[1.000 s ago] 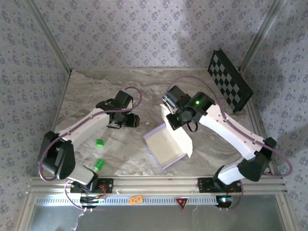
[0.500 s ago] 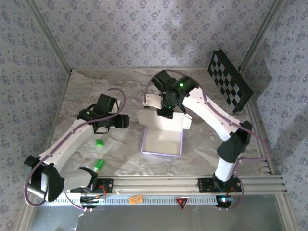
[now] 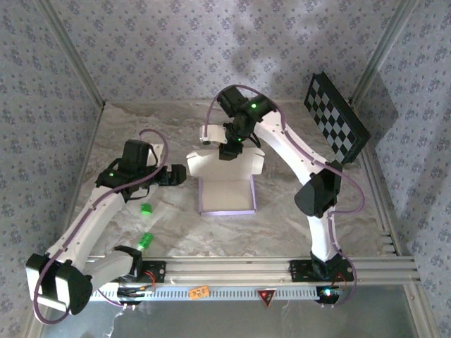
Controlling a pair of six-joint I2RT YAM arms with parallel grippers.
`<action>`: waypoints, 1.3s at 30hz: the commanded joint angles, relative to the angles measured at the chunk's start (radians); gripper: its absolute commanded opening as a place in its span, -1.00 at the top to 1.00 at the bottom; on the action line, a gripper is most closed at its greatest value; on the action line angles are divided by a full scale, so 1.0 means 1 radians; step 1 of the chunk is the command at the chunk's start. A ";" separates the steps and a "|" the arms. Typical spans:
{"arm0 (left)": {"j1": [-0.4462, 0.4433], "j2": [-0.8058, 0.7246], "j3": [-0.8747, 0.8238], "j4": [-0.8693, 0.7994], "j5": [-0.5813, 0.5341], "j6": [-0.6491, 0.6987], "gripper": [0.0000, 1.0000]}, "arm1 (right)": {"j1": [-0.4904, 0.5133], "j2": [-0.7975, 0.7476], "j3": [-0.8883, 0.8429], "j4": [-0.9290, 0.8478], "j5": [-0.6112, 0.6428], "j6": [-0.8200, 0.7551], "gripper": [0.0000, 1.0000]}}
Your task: Fold the paper box
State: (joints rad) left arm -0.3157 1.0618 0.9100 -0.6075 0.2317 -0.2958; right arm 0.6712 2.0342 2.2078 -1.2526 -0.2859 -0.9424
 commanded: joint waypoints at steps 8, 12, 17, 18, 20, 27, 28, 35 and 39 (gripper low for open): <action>0.028 0.005 0.029 0.080 0.106 0.067 -0.99 | -0.121 -0.350 -0.326 0.351 -0.111 0.271 -0.26; 0.031 0.023 0.034 0.124 0.155 0.099 -1.00 | -0.180 -0.565 -0.622 0.606 -0.059 0.387 -0.65; 0.030 0.044 0.027 0.181 0.173 0.115 -0.95 | -0.254 -0.784 -0.930 0.846 -0.004 0.538 -0.98; 0.030 0.052 0.025 0.195 0.178 0.115 -0.93 | -0.272 -0.819 -0.983 0.882 -0.005 0.583 -0.98; 0.030 0.071 0.026 0.217 0.191 0.118 -0.91 | -0.311 -0.864 -1.083 0.929 -0.029 0.658 -0.98; 0.030 0.140 0.016 0.295 0.235 0.131 -0.59 | -0.451 -0.914 -1.304 1.052 -0.160 0.746 -0.87; 0.030 0.151 0.009 0.309 0.250 0.134 -0.55 | -0.456 -0.917 -1.332 1.074 -0.173 0.730 -0.84; 0.029 0.187 -0.058 0.442 0.278 0.148 -0.33 | -0.460 -0.832 -1.404 1.147 -0.270 0.649 -0.57; 0.027 0.217 -0.047 0.450 0.298 0.171 -0.28 | -0.457 -0.760 -1.370 1.136 -0.337 0.621 -0.36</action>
State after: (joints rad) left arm -0.2897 1.2667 0.8543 -0.2173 0.4873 -0.1566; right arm 0.2115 1.2381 0.8036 -0.1394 -0.5369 -0.2852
